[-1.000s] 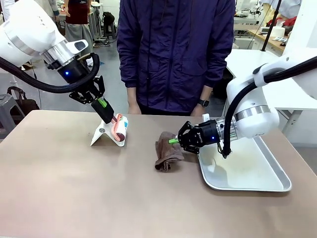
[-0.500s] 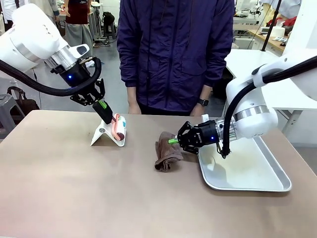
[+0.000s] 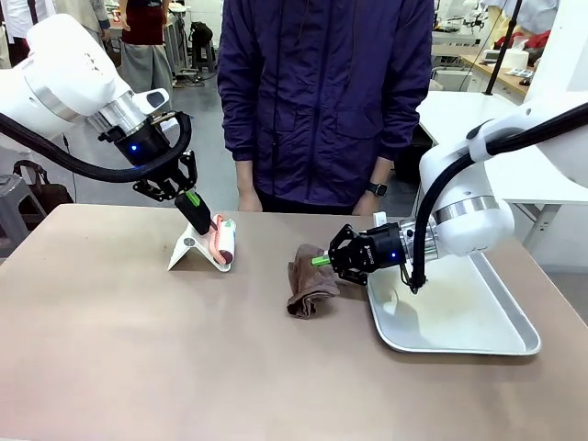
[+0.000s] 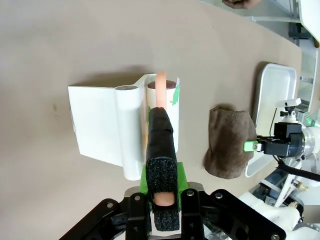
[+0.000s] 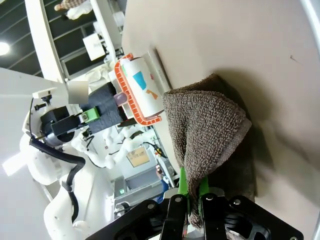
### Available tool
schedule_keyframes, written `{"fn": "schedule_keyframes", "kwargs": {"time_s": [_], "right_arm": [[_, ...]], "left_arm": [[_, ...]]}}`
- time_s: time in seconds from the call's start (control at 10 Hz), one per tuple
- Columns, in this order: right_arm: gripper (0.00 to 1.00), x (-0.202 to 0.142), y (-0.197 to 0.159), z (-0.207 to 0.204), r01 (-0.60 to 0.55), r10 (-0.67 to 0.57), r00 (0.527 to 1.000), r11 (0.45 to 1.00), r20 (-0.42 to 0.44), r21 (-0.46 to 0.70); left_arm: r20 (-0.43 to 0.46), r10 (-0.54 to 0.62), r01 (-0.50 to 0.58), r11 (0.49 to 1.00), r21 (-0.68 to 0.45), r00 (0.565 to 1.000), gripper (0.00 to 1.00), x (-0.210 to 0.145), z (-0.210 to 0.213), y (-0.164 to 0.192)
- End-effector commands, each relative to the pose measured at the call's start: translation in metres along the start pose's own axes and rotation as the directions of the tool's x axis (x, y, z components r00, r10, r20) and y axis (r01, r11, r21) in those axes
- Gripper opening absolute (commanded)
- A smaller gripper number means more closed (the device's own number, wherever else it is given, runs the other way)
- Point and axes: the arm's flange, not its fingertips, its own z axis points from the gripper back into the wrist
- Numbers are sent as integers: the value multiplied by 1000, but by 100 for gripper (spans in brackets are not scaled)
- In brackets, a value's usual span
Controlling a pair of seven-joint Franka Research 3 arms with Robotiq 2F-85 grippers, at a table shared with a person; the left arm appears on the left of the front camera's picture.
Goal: Clean the surface of the table.
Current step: Return the Lint Roller and towel to their original positions.
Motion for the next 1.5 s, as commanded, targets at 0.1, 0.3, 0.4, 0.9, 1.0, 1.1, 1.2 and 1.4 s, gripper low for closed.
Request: {"fn": "schedule_keyframes", "kwargs": {"time_s": [0.1, 0.3, 0.4, 0.9, 1.0, 1.1, 1.2, 1.4], "right_arm": [[7, 7, 1, -1, 5, -5, 1000, 1000, -26, -1], [7, 6, 1, -1, 2, -2, 1000, 1000, -21, 6], [7, 6, 1, -2, 4, -4, 1000, 1000, -23, 5], [63, 7, 2, -1, 13, -13, 999, 1000, -31, 12], [100, 8, 1, -1, 14, -14, 999, 1000, -29, 13], [100, 8, 1, -1, 18, -17, 999, 1000, -32, 15], [100, 8, 2, -1, 17, -16, 999, 1000, -34, 12], [96, 3, 8, -2, 10, -10, 999, 1000, -37, -7]], "left_arm": [[-24, 23, -22, 999, 37, 999, 22, -4, -13, 3], [-27, 30, -29, 999, 36, 999, 22, -4, -14, 3], [-30, 39, -38, 998, 41, 999, 22, -3, -15, 4], [-46, 52, -50, 998, 48, 998, 100, -3, -15, 3], [-44, 55, -53, 998, 41, 998, 100, -3, -13, 3], [-33, 58, -56, 998, 36, 998, 100, -3, -11, 4], [-27, 65, -64, 997, 33, 997, 100, -3, -8, 6], [-14, 74, -74, 997, 12, 997, 100, -7, 2, 12]]}}
